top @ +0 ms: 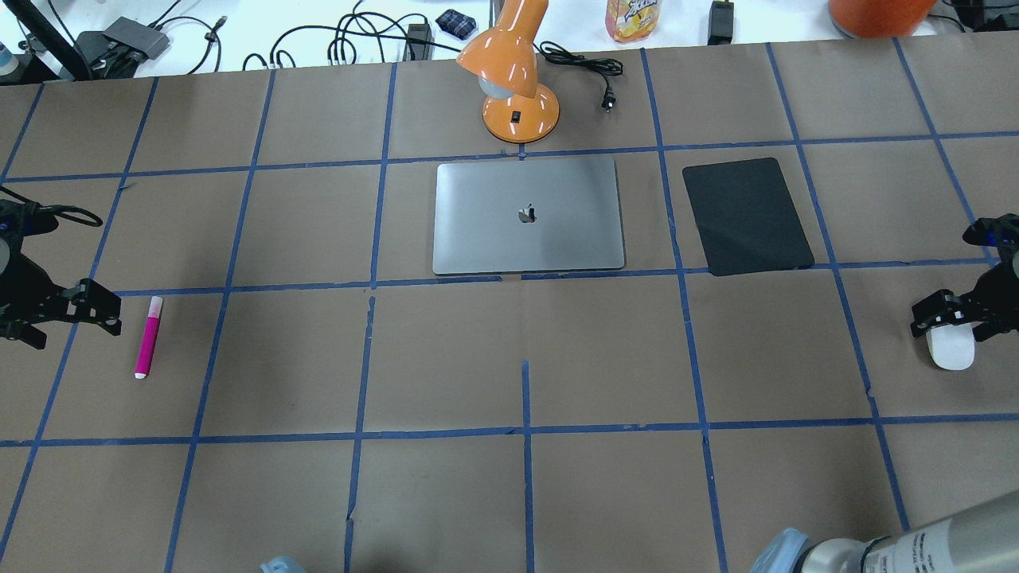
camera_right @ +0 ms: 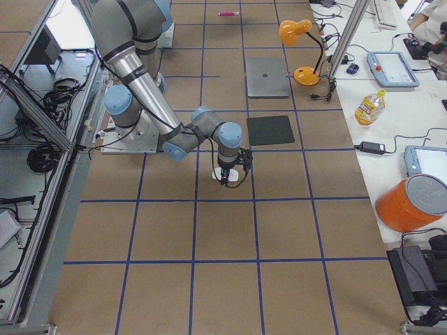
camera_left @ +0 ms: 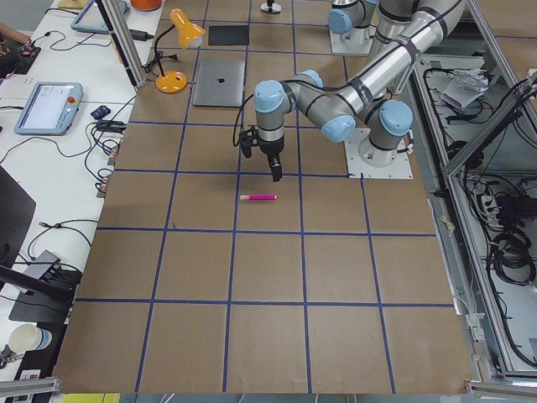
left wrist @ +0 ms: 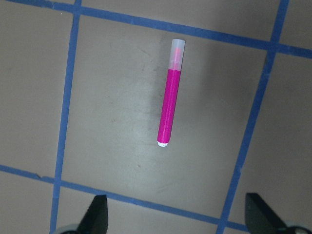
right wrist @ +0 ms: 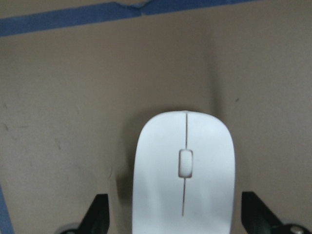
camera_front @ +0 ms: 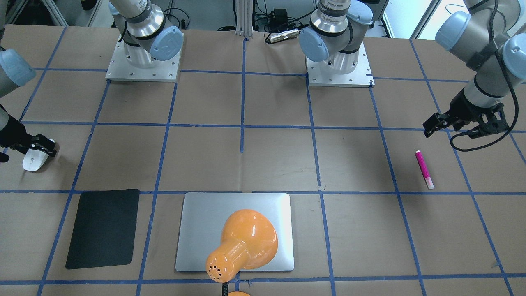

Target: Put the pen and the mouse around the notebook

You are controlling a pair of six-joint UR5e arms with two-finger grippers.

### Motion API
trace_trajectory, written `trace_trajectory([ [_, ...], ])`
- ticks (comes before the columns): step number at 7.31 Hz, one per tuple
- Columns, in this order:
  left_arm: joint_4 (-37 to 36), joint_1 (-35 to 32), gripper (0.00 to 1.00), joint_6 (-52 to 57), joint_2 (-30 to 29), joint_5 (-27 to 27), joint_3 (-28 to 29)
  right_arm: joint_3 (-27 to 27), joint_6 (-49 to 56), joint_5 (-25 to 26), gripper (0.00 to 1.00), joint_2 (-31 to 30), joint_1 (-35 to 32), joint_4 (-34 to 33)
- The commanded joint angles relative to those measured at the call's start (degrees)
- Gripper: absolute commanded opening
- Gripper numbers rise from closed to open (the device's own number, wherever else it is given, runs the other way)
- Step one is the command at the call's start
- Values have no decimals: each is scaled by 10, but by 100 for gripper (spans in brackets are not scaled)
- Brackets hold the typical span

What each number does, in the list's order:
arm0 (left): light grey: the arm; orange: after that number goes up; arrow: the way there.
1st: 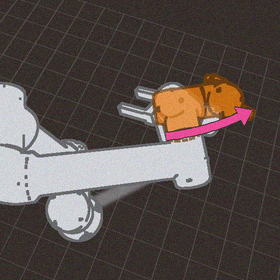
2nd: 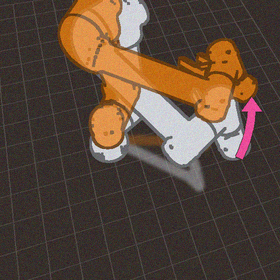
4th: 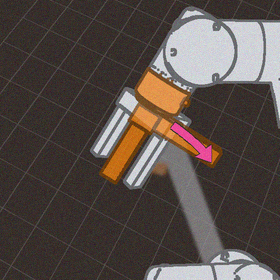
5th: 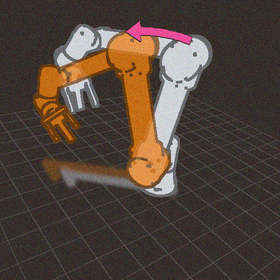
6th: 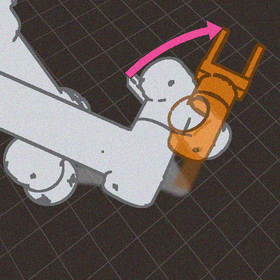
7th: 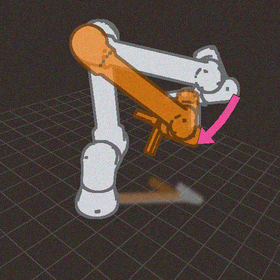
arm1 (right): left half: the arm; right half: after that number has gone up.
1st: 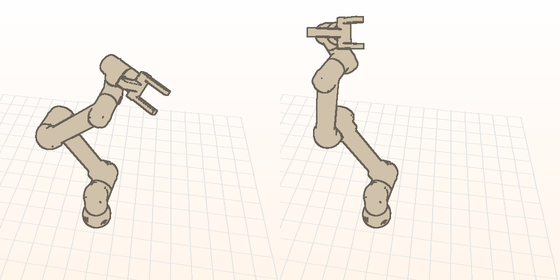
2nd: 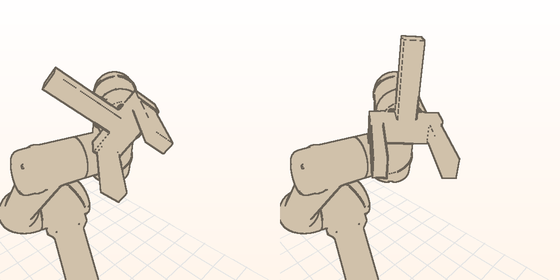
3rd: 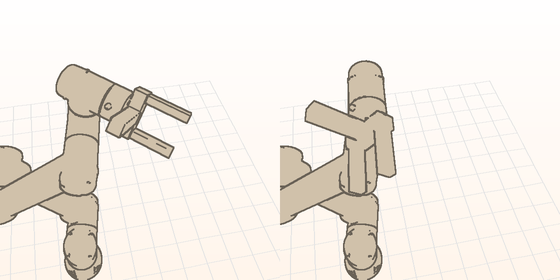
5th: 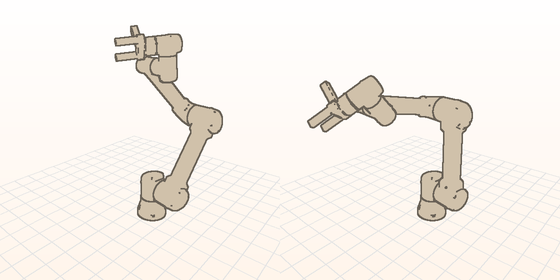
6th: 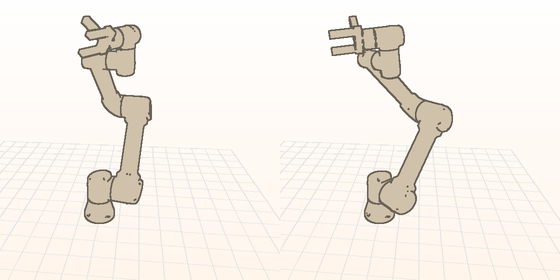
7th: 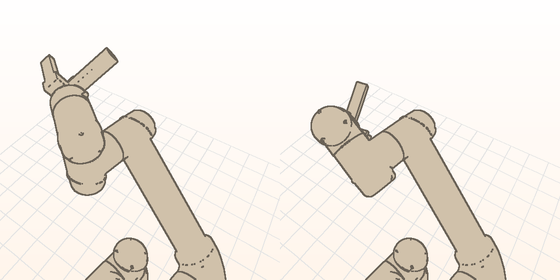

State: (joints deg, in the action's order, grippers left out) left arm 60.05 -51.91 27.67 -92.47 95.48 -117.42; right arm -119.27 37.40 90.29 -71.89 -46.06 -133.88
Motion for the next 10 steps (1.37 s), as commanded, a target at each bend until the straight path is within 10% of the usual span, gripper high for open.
trace_trajectory([
  [1,-56,11,100,52,-48,-15,-18,0,0,5,60,-2,0,1],
  [7,-163,11,100,56,-157,-64,-13,62,-14,0,54,-46,-54,34],
  [10,-168,11,61,60,-166,-60,-12,237,-60,0,54,-1,-177,163],
])
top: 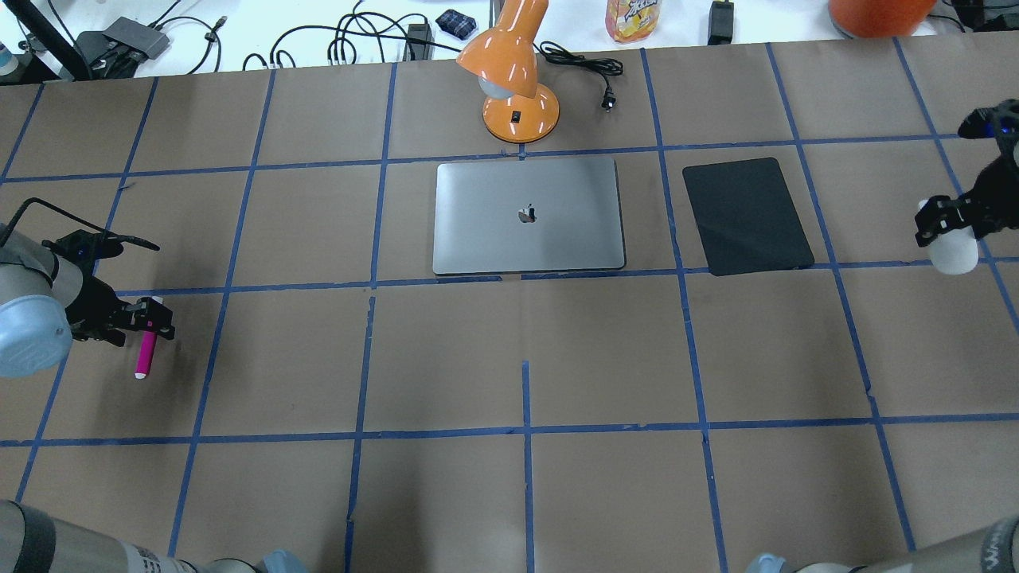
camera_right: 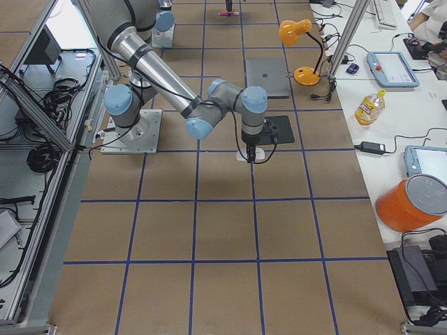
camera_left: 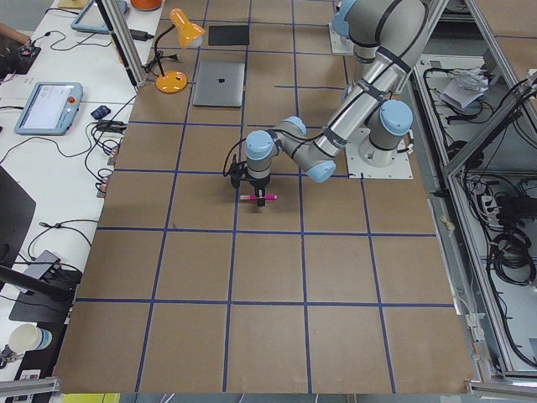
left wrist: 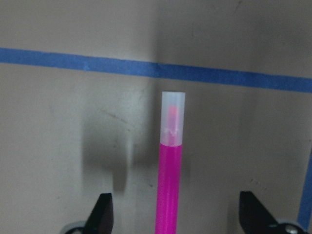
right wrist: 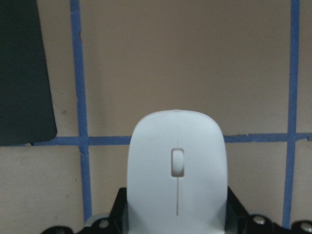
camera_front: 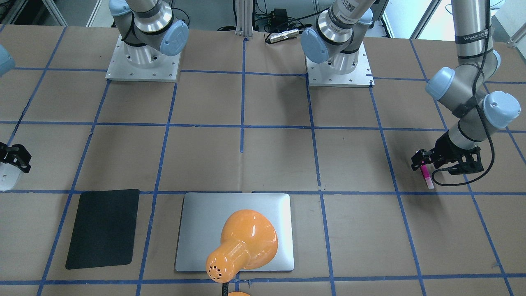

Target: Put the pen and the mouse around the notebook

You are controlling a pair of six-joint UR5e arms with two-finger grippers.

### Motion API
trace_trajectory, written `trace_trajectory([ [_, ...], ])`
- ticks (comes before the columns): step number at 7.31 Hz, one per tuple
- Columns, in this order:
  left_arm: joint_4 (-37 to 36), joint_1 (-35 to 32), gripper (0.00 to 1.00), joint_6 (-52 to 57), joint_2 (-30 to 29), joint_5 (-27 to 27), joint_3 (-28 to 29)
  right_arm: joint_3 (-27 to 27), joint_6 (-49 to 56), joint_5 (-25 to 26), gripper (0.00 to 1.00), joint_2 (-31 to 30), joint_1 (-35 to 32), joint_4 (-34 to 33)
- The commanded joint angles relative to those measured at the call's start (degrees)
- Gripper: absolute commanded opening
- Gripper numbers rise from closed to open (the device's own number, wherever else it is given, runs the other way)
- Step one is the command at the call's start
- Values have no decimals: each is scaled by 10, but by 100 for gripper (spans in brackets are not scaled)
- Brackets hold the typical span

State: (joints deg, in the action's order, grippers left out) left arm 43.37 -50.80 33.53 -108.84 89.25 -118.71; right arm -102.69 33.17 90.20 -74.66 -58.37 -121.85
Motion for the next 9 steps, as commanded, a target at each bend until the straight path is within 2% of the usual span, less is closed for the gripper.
trace_trajectory([
  [1,-1,0,61,1,-3,2,1,106,-33,1,54,46,-87,50],
  [3,-2,1,37,1,-4,2,1,122,-129,-10,54,99,-152,47],
  [4,-2,1,32,6,-5,4,1,120,-153,-12,52,108,-180,44],
  [6,-1,1,31,8,-8,4,1,112,-155,-24,51,141,-199,16],
  [7,-1,0,10,8,-9,5,1,105,-179,-24,51,158,-202,-3],
  [8,0,0,0,7,-11,7,4,96,-199,-24,51,169,-202,-21],
  [9,6,1,0,2,-10,9,10,82,-200,-24,51,174,-202,-38],
])
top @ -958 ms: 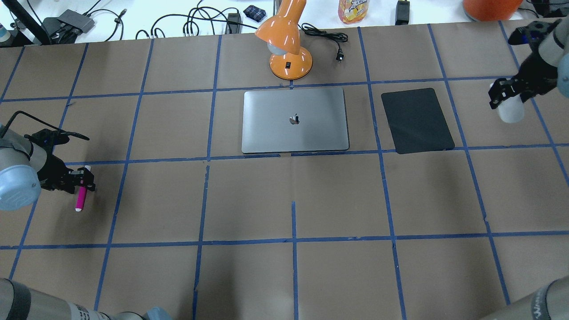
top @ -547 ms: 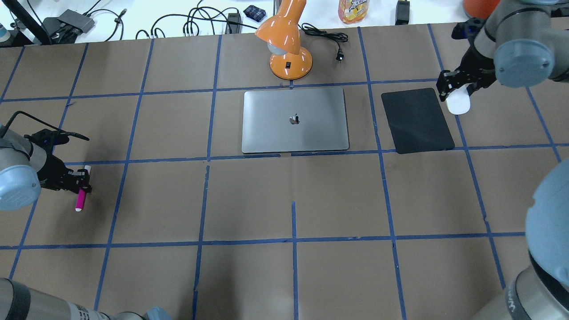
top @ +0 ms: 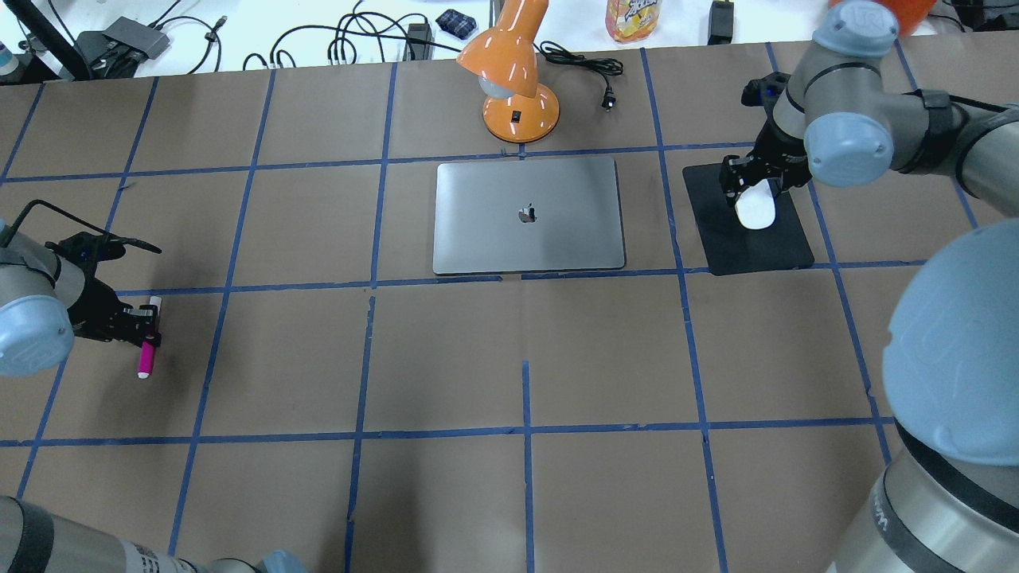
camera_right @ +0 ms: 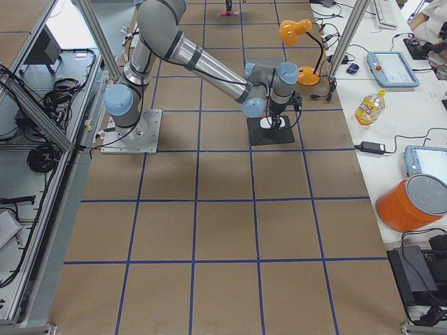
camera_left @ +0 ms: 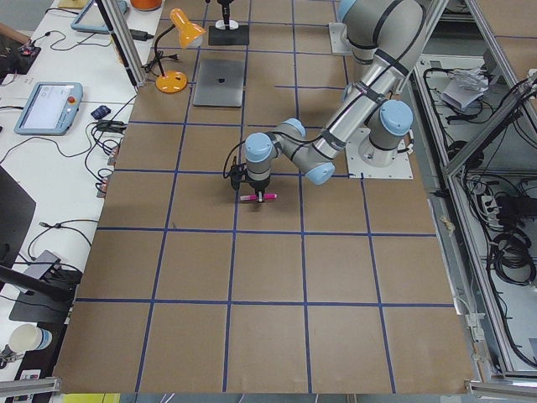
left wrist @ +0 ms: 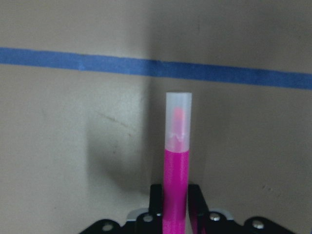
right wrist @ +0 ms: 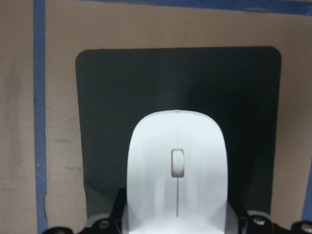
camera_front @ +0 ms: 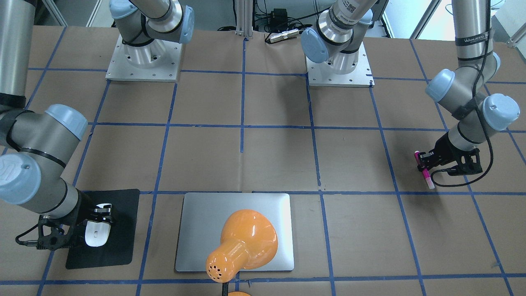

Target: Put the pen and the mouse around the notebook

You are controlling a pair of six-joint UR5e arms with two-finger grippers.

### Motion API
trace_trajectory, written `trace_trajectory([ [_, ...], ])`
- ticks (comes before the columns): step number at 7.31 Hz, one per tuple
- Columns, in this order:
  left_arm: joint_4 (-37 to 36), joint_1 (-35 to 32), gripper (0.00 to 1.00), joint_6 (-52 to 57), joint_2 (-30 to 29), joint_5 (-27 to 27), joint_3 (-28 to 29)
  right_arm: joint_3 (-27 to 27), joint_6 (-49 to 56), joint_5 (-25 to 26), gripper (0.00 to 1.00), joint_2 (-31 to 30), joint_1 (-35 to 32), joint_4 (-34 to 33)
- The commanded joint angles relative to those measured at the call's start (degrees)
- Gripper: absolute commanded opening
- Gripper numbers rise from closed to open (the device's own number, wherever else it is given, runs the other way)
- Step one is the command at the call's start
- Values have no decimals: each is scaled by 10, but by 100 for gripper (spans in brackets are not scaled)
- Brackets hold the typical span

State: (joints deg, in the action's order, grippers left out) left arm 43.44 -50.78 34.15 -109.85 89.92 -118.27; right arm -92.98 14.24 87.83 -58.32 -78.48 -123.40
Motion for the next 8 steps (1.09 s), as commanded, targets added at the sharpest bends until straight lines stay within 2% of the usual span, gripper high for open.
trace_trajectory([
  [1,6,-1,0,-13,11,4,10,-21,-11,1,53,15,-1,-36],
  [2,33,-6,0,-40,22,9,24,-20,-10,5,67,16,0,-36],
  [3,78,-12,0,-89,30,16,43,-18,-10,13,100,15,0,-28],
  [5,101,-58,0,-156,51,16,54,-9,-13,13,100,-7,0,-6],
  [8,103,-182,0,-378,68,5,51,24,-61,5,100,-117,-16,138],
])
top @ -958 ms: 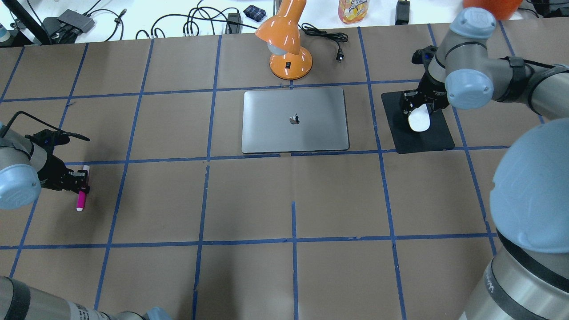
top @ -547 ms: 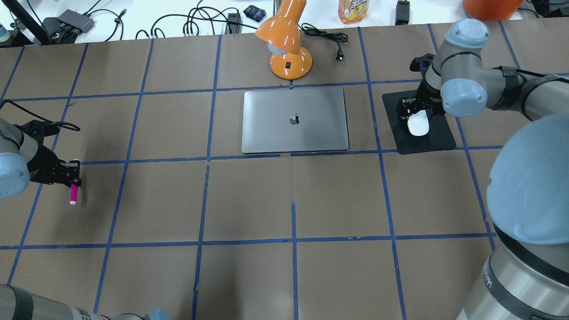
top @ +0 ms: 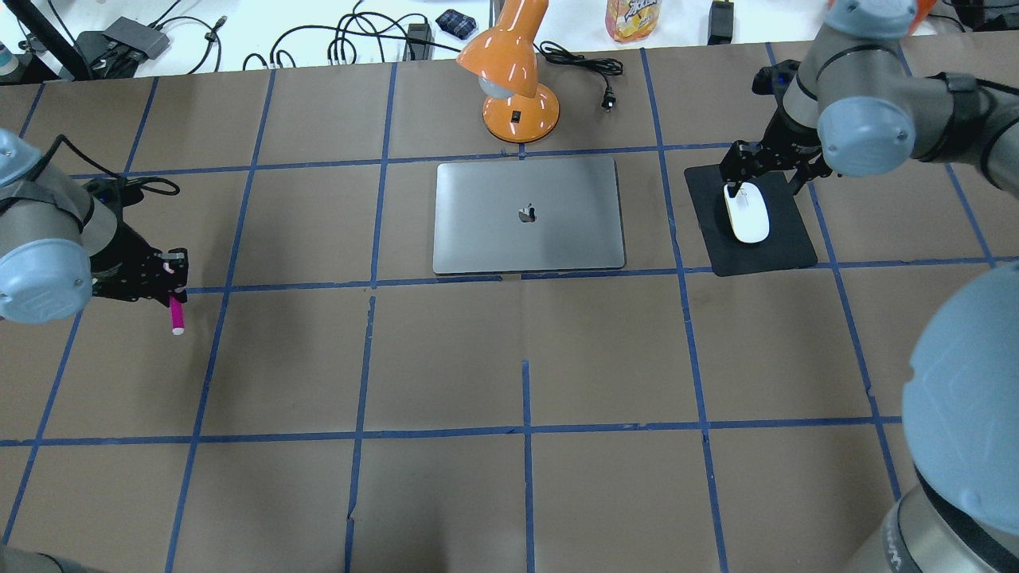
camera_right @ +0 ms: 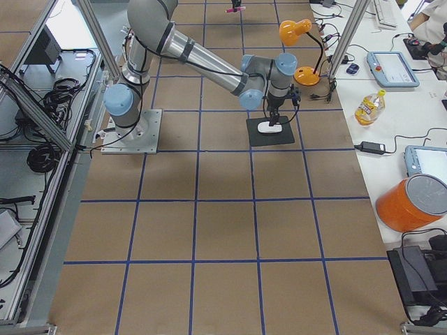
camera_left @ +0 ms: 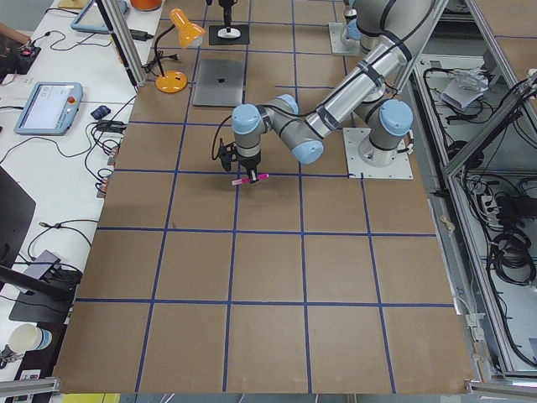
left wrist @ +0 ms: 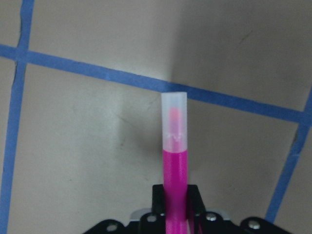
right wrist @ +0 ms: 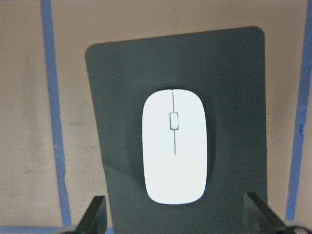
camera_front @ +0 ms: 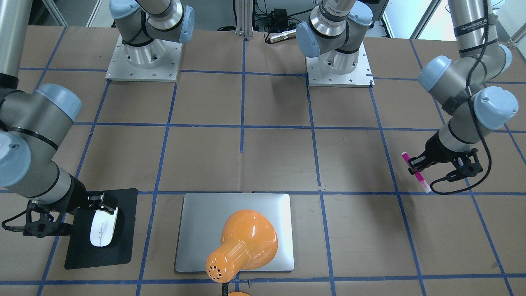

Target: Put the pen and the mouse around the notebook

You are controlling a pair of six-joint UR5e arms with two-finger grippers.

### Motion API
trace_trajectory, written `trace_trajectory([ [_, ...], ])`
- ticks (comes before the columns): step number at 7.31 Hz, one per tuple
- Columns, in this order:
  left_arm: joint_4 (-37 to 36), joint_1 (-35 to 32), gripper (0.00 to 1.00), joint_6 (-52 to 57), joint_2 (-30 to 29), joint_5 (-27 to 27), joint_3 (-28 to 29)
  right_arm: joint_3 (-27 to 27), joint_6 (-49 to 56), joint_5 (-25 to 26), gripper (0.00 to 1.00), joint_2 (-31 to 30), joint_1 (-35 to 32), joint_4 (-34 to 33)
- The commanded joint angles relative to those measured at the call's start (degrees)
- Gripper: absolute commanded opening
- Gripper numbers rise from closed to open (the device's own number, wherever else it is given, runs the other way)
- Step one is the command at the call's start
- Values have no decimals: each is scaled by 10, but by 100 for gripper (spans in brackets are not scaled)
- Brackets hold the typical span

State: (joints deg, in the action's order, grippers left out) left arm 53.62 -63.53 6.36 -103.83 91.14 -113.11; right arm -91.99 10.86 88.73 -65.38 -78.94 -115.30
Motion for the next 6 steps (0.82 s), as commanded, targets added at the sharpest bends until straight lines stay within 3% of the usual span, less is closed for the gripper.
trace_trajectory([
  [1,2,-110,0,-183,14,-17,-6,26,-67,2,100,-82,-45,85],
  [3,-2,-215,0,-377,14,-31,-6,51,-97,-1,100,-152,-96,195],
  [6,-14,-328,0,-605,-15,-35,-6,52,-204,2,100,-233,-142,248],
])
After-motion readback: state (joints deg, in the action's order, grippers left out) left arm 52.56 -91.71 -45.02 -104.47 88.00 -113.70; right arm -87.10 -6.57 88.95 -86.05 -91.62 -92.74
